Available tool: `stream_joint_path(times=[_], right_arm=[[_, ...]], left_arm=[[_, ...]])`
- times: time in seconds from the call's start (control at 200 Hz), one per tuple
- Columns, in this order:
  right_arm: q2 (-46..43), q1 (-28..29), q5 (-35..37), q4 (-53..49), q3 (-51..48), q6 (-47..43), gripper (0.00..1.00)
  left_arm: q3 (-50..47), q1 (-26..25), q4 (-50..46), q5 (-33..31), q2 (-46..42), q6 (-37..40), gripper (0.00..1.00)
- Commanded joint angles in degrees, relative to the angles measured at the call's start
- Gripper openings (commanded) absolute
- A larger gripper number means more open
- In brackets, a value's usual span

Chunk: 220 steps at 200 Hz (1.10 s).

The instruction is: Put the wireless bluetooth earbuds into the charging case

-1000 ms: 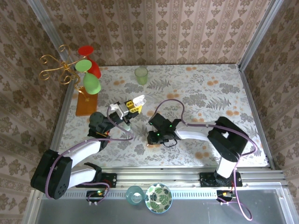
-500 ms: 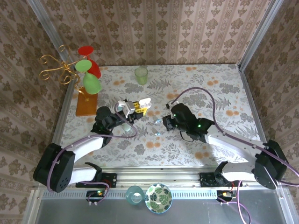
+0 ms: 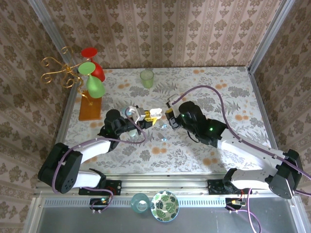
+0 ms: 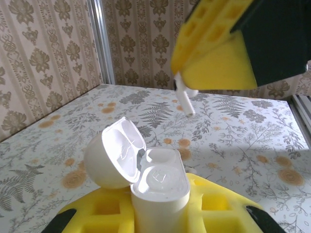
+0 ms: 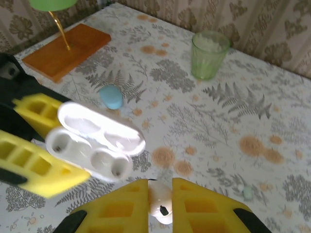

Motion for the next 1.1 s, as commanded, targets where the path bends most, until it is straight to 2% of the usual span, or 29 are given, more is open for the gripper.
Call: stream_joint_path(times=[0.0, 0.52, 1.095], right_arm=[[2.33, 1.69, 1.81, 2.46, 3.32, -4.66, 0.14], [8.19, 3.37, -2.33, 6.15, 6.34, -4.85, 0.13], [8.43, 3.83, -5.74, 7.68, 4.15, -4.67, 0.14]], left_arm=[[2.11, -0.54, -1.75, 2.21, 0.17, 0.6, 0.0], [3.14, -0.9, -1.72, 2.41, 0.72, -1.39, 0.0], [4.54, -0.98, 0.85, -0.57, 1.57, -7.22, 0.0]])
